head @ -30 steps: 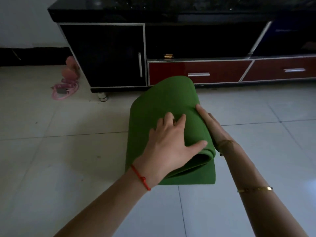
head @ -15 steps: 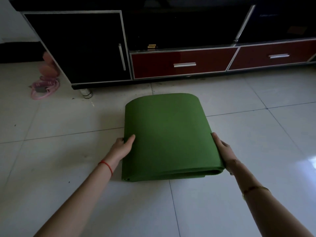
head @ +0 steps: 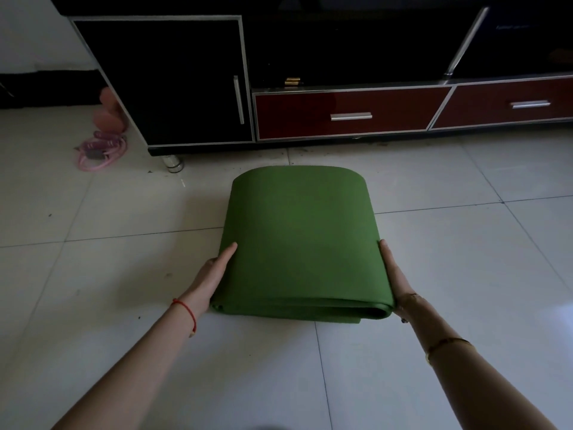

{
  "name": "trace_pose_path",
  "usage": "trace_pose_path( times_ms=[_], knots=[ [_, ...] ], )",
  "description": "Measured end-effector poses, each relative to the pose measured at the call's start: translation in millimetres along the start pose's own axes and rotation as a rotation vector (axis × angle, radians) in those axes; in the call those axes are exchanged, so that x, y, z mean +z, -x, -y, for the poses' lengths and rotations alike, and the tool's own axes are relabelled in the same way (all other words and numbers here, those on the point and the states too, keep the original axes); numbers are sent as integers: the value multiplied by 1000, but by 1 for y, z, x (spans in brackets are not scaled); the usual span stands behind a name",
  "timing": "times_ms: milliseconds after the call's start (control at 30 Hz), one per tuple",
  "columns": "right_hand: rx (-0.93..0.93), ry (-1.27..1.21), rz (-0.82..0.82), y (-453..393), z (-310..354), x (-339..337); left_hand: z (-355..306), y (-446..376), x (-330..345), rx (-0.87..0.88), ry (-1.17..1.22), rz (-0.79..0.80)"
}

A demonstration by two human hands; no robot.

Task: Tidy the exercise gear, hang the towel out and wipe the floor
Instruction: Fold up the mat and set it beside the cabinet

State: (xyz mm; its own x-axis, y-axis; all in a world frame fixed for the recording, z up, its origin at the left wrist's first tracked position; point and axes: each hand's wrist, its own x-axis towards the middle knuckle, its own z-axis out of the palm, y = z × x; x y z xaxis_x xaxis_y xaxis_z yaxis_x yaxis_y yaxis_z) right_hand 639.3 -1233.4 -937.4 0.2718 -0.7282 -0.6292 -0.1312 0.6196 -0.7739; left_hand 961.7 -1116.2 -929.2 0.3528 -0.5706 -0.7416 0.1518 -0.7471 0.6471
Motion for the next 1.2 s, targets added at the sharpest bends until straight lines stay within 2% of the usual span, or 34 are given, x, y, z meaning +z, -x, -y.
trace_pose_path(
  times_ms=[167,333,567,700,1000,1200],
  knots=[
    [-17,62,111,-7,-4,33,10,5,-34,-16,15,-77],
    [114,61,169,-17,22,37,26,12,-45,-32,50,-91],
    [101,133,207,-23,31,51,25,8,-50,-11,44,-35],
    [111,126,195,-27,22,48,21,2,-50,-7,35,26],
    [53,71,123,-49,0,33,14,-18,-42,31,70,38],
    [4,53,114,-59,15,37,4,-21,-48,62,106,-69]
  ],
)
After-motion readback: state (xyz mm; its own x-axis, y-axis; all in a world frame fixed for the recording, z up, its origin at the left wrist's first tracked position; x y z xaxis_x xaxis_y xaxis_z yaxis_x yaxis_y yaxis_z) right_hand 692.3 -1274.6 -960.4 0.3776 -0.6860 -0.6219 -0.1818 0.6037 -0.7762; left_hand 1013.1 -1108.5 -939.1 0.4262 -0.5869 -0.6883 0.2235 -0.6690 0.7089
